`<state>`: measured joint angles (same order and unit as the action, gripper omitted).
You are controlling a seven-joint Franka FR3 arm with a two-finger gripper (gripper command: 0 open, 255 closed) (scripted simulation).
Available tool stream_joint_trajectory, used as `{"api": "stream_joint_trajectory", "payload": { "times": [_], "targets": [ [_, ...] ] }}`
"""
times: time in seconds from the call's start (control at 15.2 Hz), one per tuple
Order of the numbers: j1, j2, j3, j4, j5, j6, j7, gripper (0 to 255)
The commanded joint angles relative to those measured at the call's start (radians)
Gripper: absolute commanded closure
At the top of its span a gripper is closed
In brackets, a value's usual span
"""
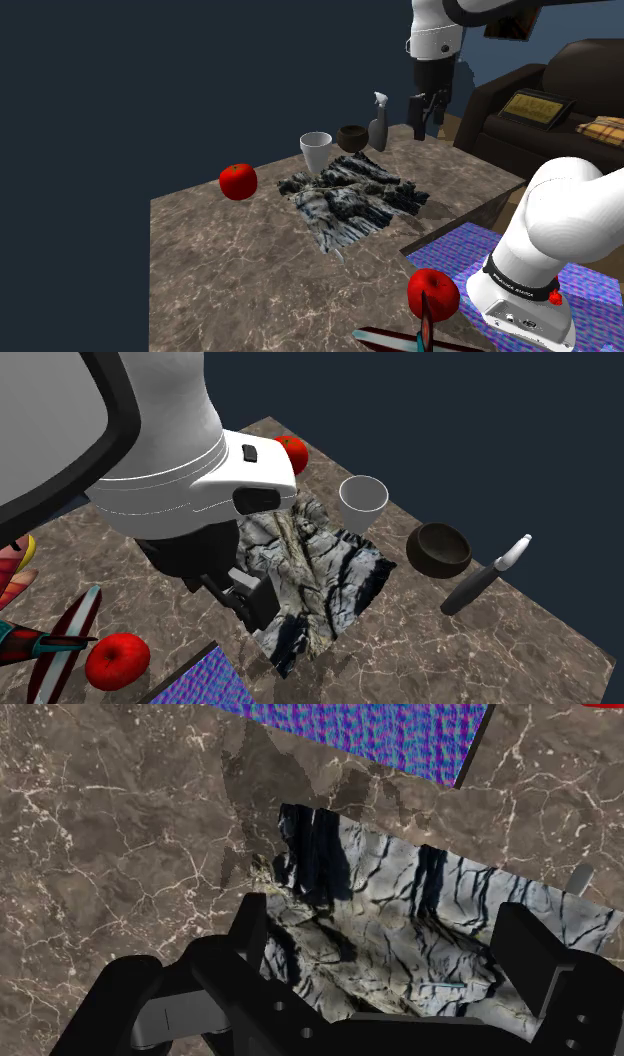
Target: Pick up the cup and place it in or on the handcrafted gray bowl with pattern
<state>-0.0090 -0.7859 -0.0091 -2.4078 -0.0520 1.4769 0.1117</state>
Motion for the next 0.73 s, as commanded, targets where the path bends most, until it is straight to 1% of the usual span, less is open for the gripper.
{"api": "stream_joint_trajectory", "payload": {
  "times": [0.0, 0.33, 0.66],
  "targets": [
    [0.000, 0.000, 0.000, 0.000, 0.000, 0.000, 0.000, 0],
    [0.004, 0.179, -0.014, 0.050, -0.013, 0.141, -0.026, 0],
    [0.008, 0.365, -0.025, 0.134, -0.020, 0.257, -0.052, 0]
  ]
}}
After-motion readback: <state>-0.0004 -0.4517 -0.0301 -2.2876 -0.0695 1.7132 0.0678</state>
